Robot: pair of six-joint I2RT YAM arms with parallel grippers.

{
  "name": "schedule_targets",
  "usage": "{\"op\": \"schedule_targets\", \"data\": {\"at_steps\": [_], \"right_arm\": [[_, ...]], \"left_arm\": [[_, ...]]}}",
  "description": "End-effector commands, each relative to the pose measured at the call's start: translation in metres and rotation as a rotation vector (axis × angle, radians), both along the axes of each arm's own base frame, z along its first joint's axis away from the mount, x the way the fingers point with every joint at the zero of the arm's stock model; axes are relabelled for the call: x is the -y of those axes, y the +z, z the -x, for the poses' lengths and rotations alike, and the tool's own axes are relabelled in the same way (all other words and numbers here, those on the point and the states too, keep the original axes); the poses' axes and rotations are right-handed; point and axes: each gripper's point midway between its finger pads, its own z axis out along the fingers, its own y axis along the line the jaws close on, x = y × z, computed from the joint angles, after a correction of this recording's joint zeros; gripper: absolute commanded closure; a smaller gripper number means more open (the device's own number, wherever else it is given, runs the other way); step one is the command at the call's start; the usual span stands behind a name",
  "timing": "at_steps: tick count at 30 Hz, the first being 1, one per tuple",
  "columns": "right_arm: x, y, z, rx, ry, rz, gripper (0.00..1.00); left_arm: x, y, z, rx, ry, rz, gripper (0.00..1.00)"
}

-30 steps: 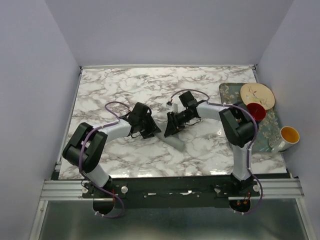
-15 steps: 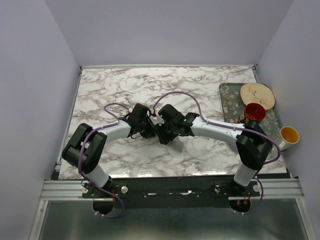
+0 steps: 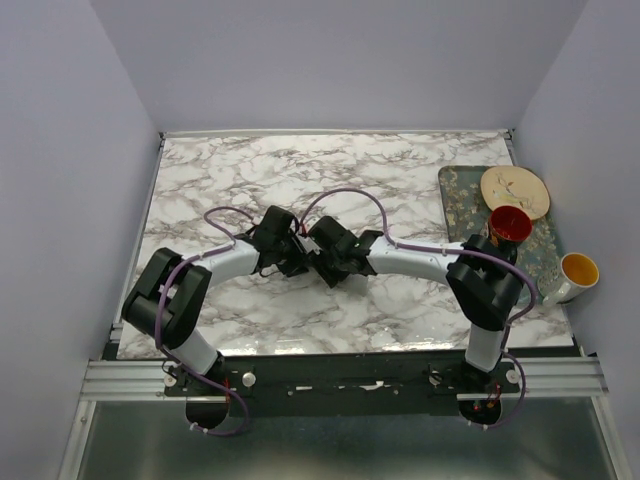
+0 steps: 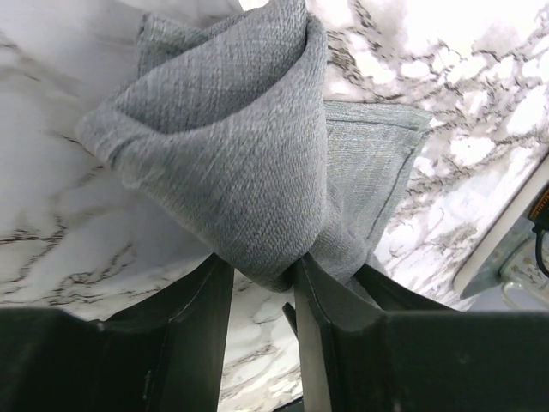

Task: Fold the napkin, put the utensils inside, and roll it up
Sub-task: Roll the napkin with the utensil

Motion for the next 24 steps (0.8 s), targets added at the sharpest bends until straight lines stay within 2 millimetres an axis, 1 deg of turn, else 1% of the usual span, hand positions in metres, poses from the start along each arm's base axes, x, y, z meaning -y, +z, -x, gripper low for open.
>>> {"op": "schedule_targets", "data": {"at_steps": [1, 2, 3, 4, 5, 9, 10, 12, 13, 14, 15, 16, 17, 19, 21, 22, 23, 24], "right_arm": [[0.013, -0.032, -0.017, 0.108, -0.004, 0.166, 0.46], [0.014, -0.038, -0.019, 0.109, -0.004, 0.183, 0.47], [0.015, -0.037, -0.022, 0.121, -0.003, 0.196, 0.50], [0.015, -0.037, -0.023, 0.125, -0.004, 0.196, 0.55], [0.014, -0.036, -0.023, 0.124, -0.003, 0.190, 0.59], [0.004, -0.033, -0.021, 0.096, 0.017, 0.148, 0.72], [0.001, -0.033, -0.018, 0.072, 0.030, 0.130, 0.78], [-0.003, -0.029, -0.015, 0.027, 0.037, 0.096, 0.83], [-0.009, -0.029, -0.008, -0.027, 0.056, 0.048, 0.87], [-0.007, -0.027, -0.010, -0.062, 0.040, 0.011, 0.88], [-0.008, -0.026, -0.007, -0.108, 0.026, -0.028, 0.90], [-0.015, -0.019, 0.000, -0.171, 0.049, -0.096, 0.91], [-0.012, -0.017, -0.004, -0.205, 0.032, -0.131, 0.92], [-0.017, -0.010, -0.001, -0.274, 0.033, -0.200, 0.93], [-0.021, -0.003, 0.006, -0.403, 0.052, -0.301, 0.93], [-0.025, 0.003, 0.005, -0.456, 0.042, -0.344, 0.93], [-0.025, 0.003, 0.009, -0.551, 0.048, -0.398, 0.94], [-0.025, 0.004, 0.011, -0.591, 0.047, -0.417, 0.94]], "left_arm": [[0.008, 0.023, -0.003, 0.032, -0.022, 0.043, 0.56], [0.008, 0.025, -0.004, 0.038, -0.026, 0.045, 0.52], [0.006, 0.026, -0.004, 0.045, -0.033, 0.034, 0.49], [0.004, 0.028, -0.004, 0.047, -0.034, 0.027, 0.46], [0.002, 0.030, -0.005, 0.056, -0.034, 0.024, 0.42], [-0.010, 0.036, -0.005, 0.083, -0.029, 0.007, 0.39], [-0.012, 0.041, -0.005, 0.101, -0.036, 0.003, 0.38], [-0.018, 0.044, -0.005, 0.114, -0.036, -0.012, 0.37], [-0.025, 0.047, -0.006, 0.128, -0.028, -0.035, 0.37], [-0.029, 0.048, -0.004, 0.134, -0.027, -0.043, 0.36], [-0.032, 0.051, -0.005, 0.145, -0.020, -0.049, 0.36], [-0.038, 0.052, -0.001, 0.150, -0.011, -0.055, 0.35], [-0.042, 0.053, -0.001, 0.157, -0.003, -0.059, 0.35], [-0.047, 0.051, 0.003, 0.154, 0.007, -0.058, 0.34], [-0.049, 0.052, 0.006, 0.150, 0.013, -0.053, 0.34], [-0.049, 0.052, 0.008, 0.150, 0.011, -0.049, 0.34], [-0.049, 0.053, 0.008, 0.154, 0.013, -0.045, 0.34], [-0.049, 0.054, 0.010, 0.158, 0.011, -0.044, 0.33]]}}
